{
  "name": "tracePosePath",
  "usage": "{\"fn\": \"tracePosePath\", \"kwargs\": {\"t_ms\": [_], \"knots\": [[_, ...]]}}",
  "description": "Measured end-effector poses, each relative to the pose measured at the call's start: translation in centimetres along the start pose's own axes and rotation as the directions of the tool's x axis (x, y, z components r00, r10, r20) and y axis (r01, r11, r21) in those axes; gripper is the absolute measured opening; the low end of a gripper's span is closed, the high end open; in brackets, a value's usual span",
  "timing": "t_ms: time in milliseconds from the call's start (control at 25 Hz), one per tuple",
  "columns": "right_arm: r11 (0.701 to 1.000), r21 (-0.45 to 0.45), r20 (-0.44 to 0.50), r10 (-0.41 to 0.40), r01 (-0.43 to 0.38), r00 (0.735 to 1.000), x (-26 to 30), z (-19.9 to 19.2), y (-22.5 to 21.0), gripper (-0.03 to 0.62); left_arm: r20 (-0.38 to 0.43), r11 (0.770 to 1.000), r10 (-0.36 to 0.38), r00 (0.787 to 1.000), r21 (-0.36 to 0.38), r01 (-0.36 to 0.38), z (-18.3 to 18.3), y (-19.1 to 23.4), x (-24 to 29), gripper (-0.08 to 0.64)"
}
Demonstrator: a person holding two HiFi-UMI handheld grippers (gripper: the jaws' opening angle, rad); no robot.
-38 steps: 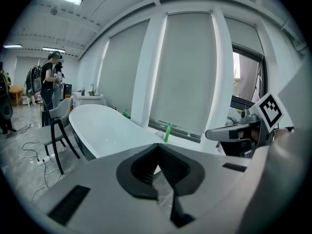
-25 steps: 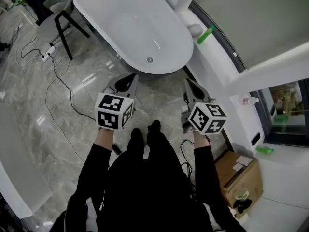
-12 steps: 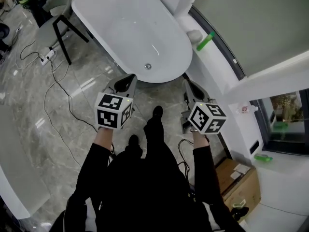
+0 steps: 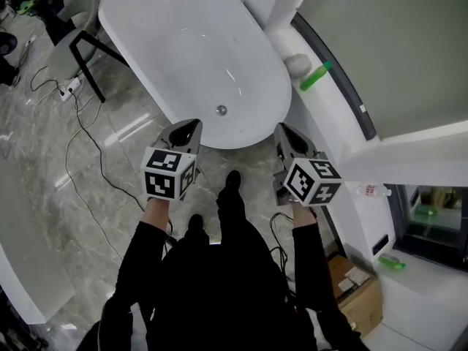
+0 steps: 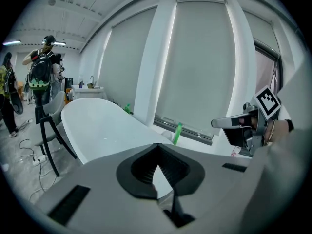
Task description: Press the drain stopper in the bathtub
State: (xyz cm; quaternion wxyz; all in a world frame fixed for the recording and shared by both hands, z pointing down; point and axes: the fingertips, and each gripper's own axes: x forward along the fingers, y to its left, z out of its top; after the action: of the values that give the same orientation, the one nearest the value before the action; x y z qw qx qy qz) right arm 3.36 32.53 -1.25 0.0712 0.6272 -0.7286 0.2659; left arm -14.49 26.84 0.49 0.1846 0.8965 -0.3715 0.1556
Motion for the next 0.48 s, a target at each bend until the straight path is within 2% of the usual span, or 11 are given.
{"fn": "tracePosePath", "kwargs": {"t_ms": [480], "knots": [[0.998, -0.030, -0.111, 0.060, -0.064, 0.992, 7.1, 2.9, -6.7, 0.002, -0.093, 0.997, 0.072, 0.993, -0.025, -0.074, 1.8, 1.5, 9.8, 0.005]]}}
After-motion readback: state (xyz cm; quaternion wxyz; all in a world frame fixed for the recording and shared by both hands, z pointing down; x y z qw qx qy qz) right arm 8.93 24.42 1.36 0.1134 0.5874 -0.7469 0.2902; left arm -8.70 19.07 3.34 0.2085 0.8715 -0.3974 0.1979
